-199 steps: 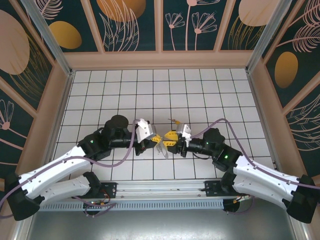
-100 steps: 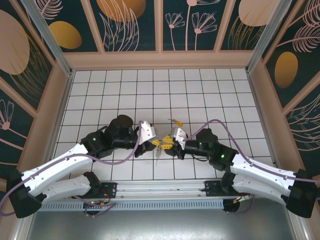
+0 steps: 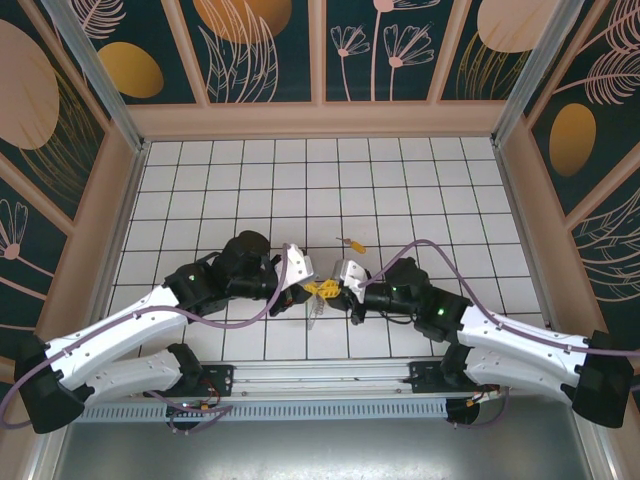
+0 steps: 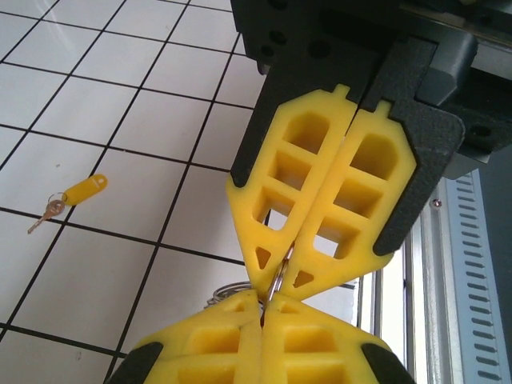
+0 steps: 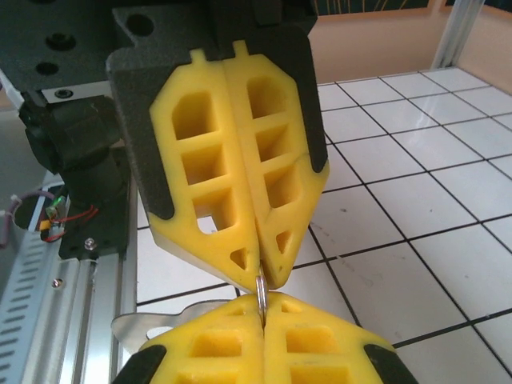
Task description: Put the keys on the keyring
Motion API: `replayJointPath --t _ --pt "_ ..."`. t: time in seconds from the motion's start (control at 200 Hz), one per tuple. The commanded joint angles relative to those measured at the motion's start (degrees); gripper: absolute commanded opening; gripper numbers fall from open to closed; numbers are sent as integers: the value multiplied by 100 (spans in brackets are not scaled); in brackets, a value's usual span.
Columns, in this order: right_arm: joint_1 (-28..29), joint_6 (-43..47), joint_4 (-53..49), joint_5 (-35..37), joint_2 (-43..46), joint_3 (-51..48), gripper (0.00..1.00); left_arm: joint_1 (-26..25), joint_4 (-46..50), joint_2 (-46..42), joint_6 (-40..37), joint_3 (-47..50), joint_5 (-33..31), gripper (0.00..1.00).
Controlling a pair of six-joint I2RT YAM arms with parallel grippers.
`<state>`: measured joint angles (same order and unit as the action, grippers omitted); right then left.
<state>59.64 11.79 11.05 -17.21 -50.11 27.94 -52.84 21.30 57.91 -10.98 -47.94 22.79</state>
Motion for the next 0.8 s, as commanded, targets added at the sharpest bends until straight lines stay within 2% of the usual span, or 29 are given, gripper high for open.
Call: replayJointPath --t 0.0,0.065,0.16,0.25,0.45,0.611,0.796 --pt "81 86 102 207 12 191 0 -57 -202 -77 -24 -127 -2 0" --pt "78 46 244 203 135 107 0 -53 -540 -232 85 19 41 0" --pt "75 -168 831 30 462 -174 0 -52 -1418 -592 390 443 400 20" --pt "79 -475 1565 -240 738 -475 0 -58 -2260 -943 748 939 635 28" --pt "9 -1010 2921 -708 784 -839 0 -59 -3503 -1325 1313 1469 1064 31" --pt "-13 -1285 3720 -950 501 -946 0 -59 -3584 -1335 1363 1471 1126 30" --pt "-39 -1516 4248 -1103 384 -1058 0 -57 -3703 -1309 1410 1528 1192 24"
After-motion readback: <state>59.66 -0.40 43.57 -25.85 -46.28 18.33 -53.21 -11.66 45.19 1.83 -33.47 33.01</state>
